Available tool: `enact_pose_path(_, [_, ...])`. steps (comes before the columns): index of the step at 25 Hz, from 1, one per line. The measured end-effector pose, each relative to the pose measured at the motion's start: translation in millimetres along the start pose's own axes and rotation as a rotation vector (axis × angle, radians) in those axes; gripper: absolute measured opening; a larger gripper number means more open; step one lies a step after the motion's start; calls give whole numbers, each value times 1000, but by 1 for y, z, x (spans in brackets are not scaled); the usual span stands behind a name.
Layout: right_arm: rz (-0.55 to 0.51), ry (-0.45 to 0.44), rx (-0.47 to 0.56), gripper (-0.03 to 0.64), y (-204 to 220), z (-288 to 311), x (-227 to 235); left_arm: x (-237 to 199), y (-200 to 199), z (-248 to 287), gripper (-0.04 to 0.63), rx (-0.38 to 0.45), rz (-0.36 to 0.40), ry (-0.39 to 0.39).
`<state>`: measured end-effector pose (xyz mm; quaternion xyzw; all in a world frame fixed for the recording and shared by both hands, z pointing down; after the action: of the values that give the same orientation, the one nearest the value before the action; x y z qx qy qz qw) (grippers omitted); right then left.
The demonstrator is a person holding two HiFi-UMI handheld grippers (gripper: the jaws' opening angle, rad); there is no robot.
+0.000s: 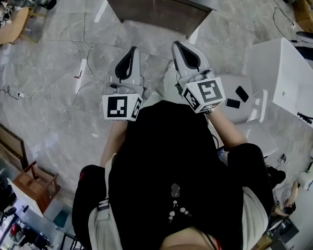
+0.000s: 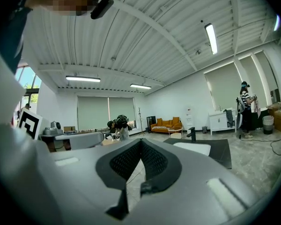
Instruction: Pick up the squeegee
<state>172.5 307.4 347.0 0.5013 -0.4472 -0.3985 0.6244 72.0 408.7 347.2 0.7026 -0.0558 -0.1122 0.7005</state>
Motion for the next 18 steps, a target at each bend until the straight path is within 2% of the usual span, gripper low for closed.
enact_pose_path(5, [11, -7, -9, 2, 2, 20, 13, -14, 2, 16, 2, -5, -5, -26])
enact_pose_path(18, [20, 19, -55, 2, 1, 79, 74, -30, 11, 106, 2, -33, -24, 17])
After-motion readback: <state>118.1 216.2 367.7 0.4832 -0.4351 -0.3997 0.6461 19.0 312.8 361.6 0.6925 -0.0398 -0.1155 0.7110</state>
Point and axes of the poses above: the fingertips, and each gripper's own axes: z forward along the fingers, x to its right, y out of its underside, the point moved 3 cm from there along -z, backward along the fingers, and after that the axes turned 1 degree about -x, right-handed, at the moved point
